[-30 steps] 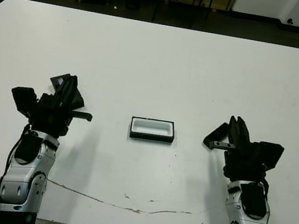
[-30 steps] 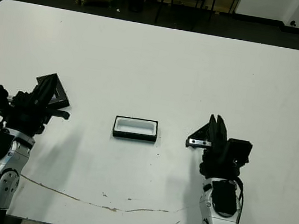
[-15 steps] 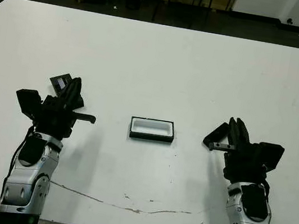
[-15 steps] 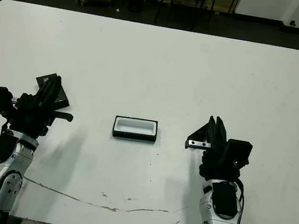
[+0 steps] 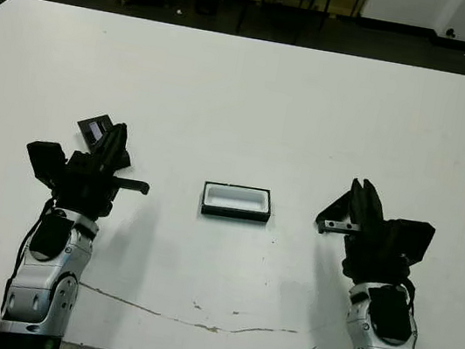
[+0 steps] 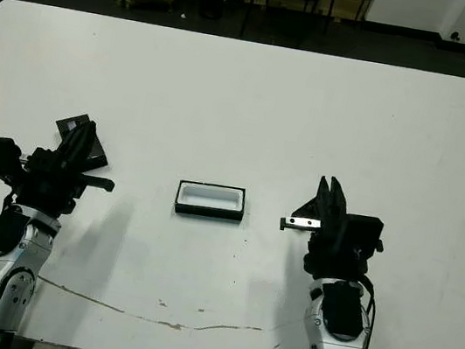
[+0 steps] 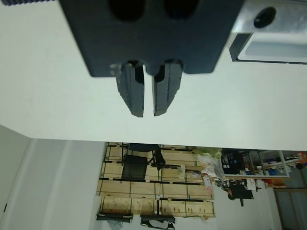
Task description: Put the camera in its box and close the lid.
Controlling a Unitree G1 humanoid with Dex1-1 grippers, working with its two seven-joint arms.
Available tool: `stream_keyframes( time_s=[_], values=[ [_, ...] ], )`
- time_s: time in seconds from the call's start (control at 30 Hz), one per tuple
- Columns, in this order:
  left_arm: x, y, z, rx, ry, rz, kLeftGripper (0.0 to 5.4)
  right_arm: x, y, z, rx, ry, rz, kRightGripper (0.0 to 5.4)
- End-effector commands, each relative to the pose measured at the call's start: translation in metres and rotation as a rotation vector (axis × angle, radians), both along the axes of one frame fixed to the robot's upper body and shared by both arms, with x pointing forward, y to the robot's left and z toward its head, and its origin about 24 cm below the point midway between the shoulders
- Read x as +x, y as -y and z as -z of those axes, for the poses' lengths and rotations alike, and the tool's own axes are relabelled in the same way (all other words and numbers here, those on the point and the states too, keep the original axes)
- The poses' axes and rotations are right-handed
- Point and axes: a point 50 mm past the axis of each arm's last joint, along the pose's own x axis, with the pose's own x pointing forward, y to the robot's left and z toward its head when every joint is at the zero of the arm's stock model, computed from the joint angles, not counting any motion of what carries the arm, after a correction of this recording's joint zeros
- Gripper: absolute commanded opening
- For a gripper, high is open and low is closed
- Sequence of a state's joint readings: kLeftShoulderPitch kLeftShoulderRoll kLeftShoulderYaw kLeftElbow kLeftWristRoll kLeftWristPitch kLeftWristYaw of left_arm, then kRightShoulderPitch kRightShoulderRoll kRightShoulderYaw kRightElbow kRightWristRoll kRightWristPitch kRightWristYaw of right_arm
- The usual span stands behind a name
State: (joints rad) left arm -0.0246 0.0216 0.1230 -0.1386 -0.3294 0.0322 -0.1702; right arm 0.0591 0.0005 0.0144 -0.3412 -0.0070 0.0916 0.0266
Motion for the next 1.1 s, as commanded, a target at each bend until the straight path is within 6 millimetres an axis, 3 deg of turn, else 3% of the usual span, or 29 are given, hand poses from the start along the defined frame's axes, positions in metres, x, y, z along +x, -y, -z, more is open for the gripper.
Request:
stream_keyframes(
  time_s=[0.03,0.3,0.5,0.83,1.1],
  values=[
    [-0.003,-0.001,0.007,0.01,-0.04,-0.015,0.02,0.003,0.005,-0.002,-0.035,-0.009,0.009,0.0],
    [-0.002,-0.001,0.008,0.01,-0.036,-0.006,0.02,0.007,0.015,-0.013,-0.101,0.007,0.015,0.0],
    [-0.001,-0.002,0.006,0.014,-0.03,-0.01,0.02,0.019,0.039,-0.039,-0.193,0.024,-0.045,0.0],
    [-0.002,-0.003,0.007,0.004,-0.034,-0.014,0.02,0.065,0.072,-0.115,-0.588,0.056,-0.194,0.0],
    [-0.005,-0.006,0.006,0.011,-0.035,-0.022,0.02,0.102,0.076,-0.124,-0.857,-0.117,-0.305,0.0]
  ],
)
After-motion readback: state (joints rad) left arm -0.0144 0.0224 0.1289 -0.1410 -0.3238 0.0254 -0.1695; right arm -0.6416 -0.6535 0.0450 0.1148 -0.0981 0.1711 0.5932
